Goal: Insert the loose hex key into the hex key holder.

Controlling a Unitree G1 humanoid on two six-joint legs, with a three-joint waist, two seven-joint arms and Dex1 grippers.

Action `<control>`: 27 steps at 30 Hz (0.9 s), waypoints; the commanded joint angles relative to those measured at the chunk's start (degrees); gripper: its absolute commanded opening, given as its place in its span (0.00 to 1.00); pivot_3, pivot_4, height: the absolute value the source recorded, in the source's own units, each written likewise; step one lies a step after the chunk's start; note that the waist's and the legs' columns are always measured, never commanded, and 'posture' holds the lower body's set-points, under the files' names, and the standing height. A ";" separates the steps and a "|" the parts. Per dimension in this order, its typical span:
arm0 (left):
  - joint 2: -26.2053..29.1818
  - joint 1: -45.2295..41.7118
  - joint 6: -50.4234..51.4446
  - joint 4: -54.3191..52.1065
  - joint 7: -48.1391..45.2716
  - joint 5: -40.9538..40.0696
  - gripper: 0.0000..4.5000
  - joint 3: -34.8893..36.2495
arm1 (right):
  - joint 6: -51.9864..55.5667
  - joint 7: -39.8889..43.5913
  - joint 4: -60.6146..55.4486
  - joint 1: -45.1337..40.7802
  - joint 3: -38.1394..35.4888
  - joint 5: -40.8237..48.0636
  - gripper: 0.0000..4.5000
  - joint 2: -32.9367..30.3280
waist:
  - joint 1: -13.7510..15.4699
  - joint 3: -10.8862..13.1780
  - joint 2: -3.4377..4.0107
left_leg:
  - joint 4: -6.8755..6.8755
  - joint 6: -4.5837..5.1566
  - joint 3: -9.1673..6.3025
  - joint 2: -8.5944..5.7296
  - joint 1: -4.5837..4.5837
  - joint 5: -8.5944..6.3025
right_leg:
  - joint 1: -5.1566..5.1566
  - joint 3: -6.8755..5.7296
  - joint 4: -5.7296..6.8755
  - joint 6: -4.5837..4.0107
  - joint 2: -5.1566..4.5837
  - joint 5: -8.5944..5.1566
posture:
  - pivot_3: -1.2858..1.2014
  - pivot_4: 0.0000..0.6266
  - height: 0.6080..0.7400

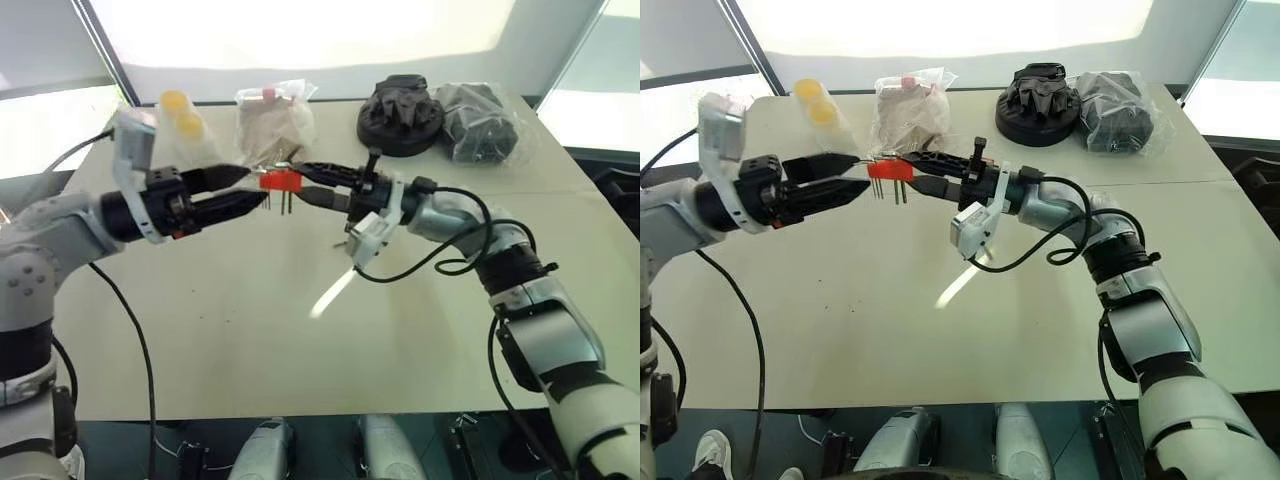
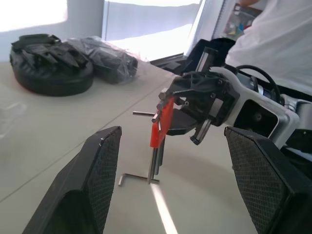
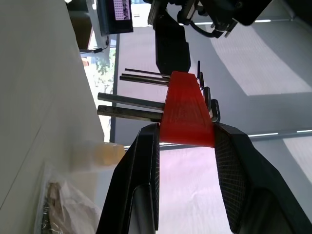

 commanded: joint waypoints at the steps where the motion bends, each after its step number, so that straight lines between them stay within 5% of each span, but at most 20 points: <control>1: -0.10 -1.33 -0.39 -0.98 -0.89 0.44 0.78 0.13 | -0.78 0.26 -2.17 -1.89 0.14 1.11 0.22 -0.50 | -0.01 0.00 0.00 | 0.00 0.00 -0.01 0.00 0.00 0.00 | 0.00 0.00 0.00 0.00 0.00 0.00 | 0.52 0.24 1.00; 15: -1.92 -0.17 -2.18 -2.16 -3.11 5.23 0.78 -1.16 | -0.21 4.16 -4.28 -0.68 1.15 4.34 0.22 -0.69 | -0.11 0.01 -0.01 | 0.00 0.00 0.00 0.00 0.00 0.00 | -0.02 0.02 0.01 0.00 0.00 0.00 | 0.52 0.24 1.00; 22: -2.73 0.49 -2.14 -2.69 -2.41 5.22 0.05 -0.46 | 0.62 6.16 -5.68 0.39 1.45 6.06 0.22 -0.58 | -0.06 0.01 -0.02 | 0.02 0.00 0.00 0.00 0.00 0.00 | -0.01 0.02 0.02 0.00 -0.01 0.00 | 0.52 0.24 1.00; 27: -3.58 0.70 -1.98 -3.19 -1.87 5.34 0.01 -0.27 | 0.88 7.38 -6.61 1.21 1.74 6.95 0.22 -0.71 | -0.10 0.01 -0.02 | 0.02 0.00 0.00 0.00 0.00 0.00 | -0.01 0.03 0.02 0.00 -0.01 0.00 | 0.52 0.24 1.00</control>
